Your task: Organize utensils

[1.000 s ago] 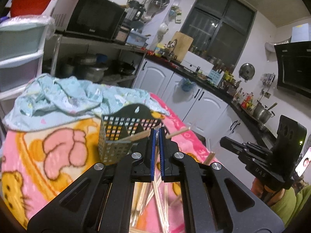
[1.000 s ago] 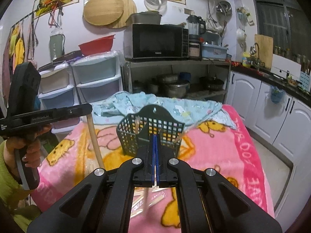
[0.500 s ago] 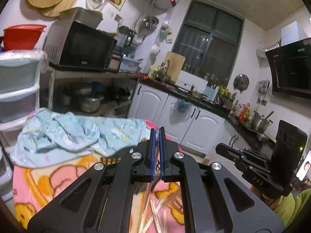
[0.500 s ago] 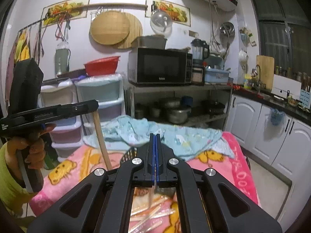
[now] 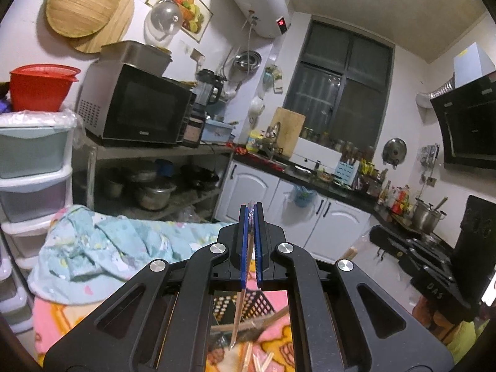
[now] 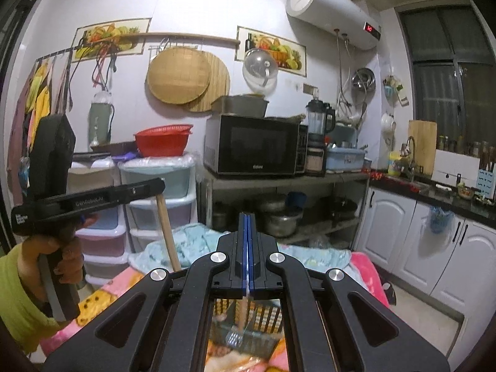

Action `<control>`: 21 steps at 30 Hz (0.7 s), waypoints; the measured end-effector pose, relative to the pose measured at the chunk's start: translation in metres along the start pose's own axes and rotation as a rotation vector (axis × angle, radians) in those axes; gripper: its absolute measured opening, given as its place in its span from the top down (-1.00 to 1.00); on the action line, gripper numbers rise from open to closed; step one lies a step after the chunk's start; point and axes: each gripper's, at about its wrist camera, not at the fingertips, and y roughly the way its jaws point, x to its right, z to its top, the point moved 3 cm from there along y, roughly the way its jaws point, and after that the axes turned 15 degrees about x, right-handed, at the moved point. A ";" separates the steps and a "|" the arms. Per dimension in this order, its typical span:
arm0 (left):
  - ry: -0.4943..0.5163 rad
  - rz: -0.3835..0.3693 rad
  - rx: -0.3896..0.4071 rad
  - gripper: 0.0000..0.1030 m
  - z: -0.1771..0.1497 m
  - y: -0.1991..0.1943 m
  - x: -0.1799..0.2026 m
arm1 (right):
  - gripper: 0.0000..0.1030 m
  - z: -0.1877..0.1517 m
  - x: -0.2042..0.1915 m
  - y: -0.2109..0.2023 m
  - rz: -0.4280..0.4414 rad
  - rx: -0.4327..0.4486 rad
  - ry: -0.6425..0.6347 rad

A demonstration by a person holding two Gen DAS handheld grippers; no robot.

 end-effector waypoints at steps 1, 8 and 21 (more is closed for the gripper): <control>0.001 0.002 0.004 0.97 0.002 0.002 -0.001 | 0.99 0.003 0.002 0.003 -0.007 0.007 -0.004; 0.034 0.016 0.038 0.97 0.012 0.015 0.001 | 0.99 0.013 0.016 0.020 -0.035 0.024 0.000; 0.083 0.061 0.033 0.97 -0.002 0.043 -0.006 | 0.99 -0.003 0.043 0.052 -0.084 -0.005 0.019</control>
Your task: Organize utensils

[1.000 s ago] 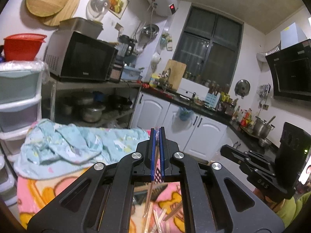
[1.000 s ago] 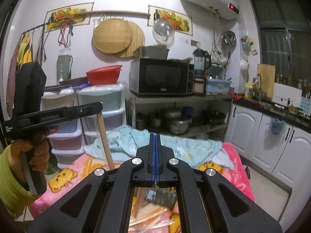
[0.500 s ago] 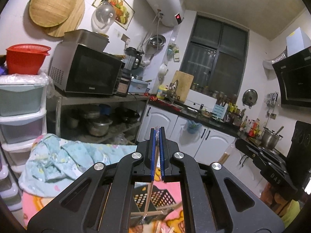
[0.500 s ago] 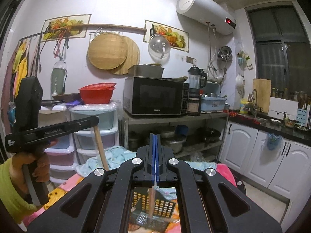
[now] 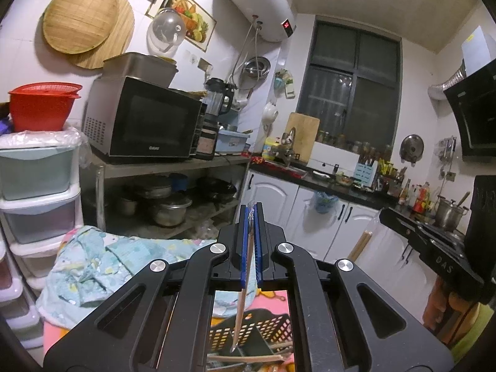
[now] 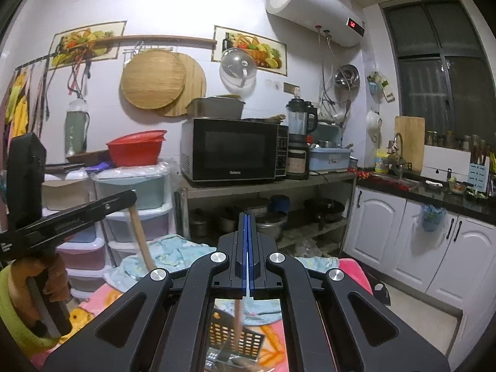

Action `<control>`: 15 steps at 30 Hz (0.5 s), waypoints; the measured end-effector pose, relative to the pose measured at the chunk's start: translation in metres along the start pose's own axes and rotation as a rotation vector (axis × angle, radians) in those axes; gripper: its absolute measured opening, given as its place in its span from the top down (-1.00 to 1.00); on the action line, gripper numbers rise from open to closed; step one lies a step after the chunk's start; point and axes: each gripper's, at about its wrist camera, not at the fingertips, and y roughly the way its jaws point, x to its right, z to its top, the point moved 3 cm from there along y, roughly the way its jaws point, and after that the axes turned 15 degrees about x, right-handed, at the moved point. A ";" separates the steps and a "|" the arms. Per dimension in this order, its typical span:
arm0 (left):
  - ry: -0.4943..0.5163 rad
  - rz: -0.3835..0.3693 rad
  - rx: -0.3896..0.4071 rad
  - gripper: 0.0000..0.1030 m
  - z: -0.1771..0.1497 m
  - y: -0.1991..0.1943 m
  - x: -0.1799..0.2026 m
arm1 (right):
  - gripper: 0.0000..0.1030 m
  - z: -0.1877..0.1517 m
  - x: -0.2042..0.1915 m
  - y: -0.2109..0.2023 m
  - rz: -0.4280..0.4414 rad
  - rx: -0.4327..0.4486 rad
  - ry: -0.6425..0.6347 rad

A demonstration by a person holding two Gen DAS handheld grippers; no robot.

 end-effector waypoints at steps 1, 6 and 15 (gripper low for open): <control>0.002 0.002 -0.005 0.97 -0.003 0.002 0.000 | 0.99 -0.003 0.002 0.004 -0.006 -0.007 -0.003; 0.015 0.016 -0.025 0.97 -0.012 0.011 -0.004 | 0.99 -0.012 0.009 0.015 -0.033 -0.028 -0.003; 0.016 0.035 -0.045 0.97 -0.026 0.019 -0.012 | 0.99 -0.028 0.010 0.025 -0.029 -0.061 0.016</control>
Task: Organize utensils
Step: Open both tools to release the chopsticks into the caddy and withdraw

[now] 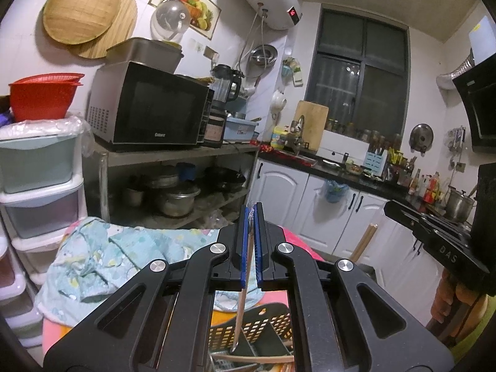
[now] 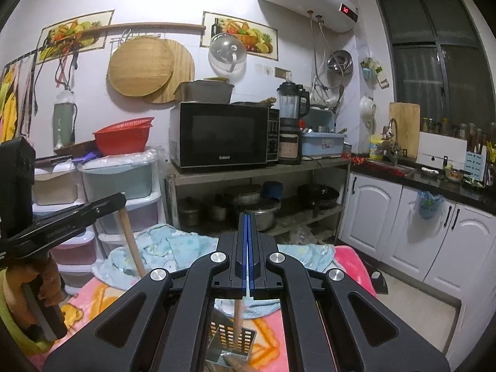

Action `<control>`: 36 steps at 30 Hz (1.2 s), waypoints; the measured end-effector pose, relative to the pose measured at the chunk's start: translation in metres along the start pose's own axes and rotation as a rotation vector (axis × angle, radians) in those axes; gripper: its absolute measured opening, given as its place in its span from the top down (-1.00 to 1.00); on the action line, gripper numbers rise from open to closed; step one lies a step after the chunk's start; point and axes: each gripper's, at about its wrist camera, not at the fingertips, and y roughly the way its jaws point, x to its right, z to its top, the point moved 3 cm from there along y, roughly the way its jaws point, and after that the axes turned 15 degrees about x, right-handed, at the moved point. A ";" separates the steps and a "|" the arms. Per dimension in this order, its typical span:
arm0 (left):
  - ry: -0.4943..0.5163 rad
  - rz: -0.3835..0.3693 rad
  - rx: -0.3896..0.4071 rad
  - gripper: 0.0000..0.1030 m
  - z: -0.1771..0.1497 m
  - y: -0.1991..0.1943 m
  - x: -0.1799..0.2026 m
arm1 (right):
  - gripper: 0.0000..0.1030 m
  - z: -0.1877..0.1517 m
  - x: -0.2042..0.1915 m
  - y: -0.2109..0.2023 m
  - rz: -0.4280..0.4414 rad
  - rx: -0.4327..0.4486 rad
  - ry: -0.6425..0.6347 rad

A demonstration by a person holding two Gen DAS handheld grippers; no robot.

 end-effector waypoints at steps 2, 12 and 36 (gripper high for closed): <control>-0.002 0.003 -0.004 0.97 -0.003 0.002 -0.002 | 0.99 -0.005 -0.002 0.002 0.004 -0.012 -0.001; -0.042 0.028 -0.067 0.73 -0.028 0.012 -0.018 | 0.90 -0.035 -0.004 0.016 -0.014 -0.104 0.011; -0.110 0.105 -0.131 -0.79 -0.054 -0.046 -0.043 | -0.19 -0.069 0.009 -0.042 -0.076 -0.164 0.050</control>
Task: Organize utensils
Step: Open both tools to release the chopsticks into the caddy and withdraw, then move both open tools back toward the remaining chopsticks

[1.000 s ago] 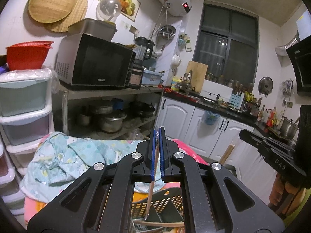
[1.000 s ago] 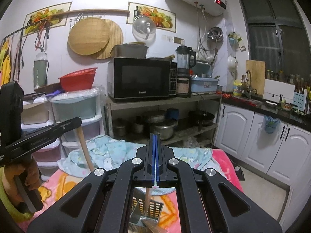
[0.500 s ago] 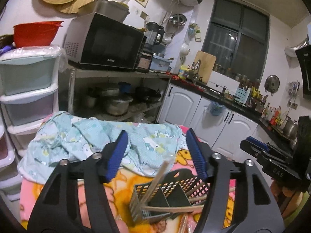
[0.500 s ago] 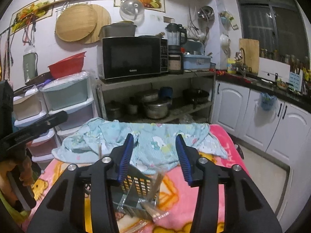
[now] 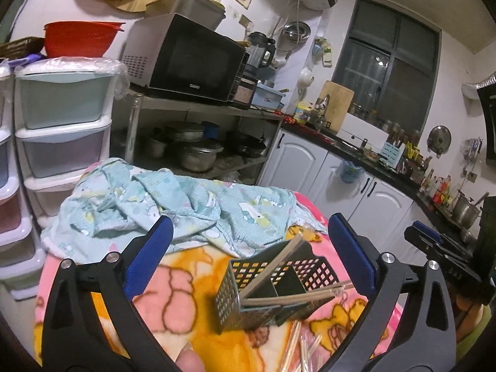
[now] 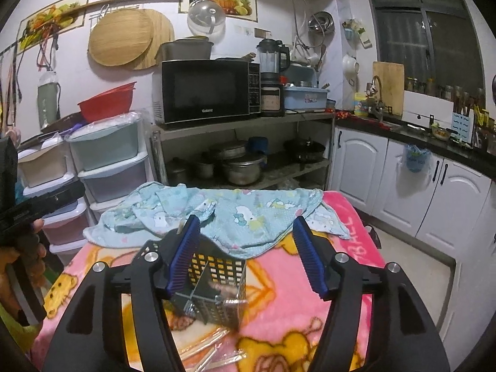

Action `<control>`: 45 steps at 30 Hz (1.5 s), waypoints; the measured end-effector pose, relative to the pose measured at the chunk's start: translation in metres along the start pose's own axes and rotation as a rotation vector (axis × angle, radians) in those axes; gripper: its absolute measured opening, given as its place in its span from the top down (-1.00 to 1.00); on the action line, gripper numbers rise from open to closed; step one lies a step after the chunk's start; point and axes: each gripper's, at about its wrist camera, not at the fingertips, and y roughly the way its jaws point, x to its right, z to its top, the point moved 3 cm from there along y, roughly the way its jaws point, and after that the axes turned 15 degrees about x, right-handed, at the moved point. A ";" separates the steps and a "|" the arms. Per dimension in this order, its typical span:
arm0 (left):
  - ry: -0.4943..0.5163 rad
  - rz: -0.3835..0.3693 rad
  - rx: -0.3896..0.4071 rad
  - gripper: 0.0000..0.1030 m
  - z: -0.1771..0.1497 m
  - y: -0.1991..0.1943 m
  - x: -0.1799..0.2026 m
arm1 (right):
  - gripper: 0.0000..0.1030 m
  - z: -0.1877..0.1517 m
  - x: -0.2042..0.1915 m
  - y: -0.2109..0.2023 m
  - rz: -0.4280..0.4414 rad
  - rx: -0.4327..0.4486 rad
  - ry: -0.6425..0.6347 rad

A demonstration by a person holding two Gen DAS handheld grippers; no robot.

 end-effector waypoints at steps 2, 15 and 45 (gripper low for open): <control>-0.005 0.001 -0.002 -0.79 -0.001 -0.005 0.000 | -0.21 -0.001 -0.002 -0.006 0.004 0.000 -0.005; -0.028 0.015 -0.020 -0.79 -0.022 -0.033 -0.005 | -0.29 -0.013 -0.018 -0.035 0.038 -0.010 -0.023; -0.070 0.092 -0.137 -0.79 -0.070 -0.065 -0.037 | -0.30 -0.083 -0.047 -0.042 0.108 -0.192 -0.048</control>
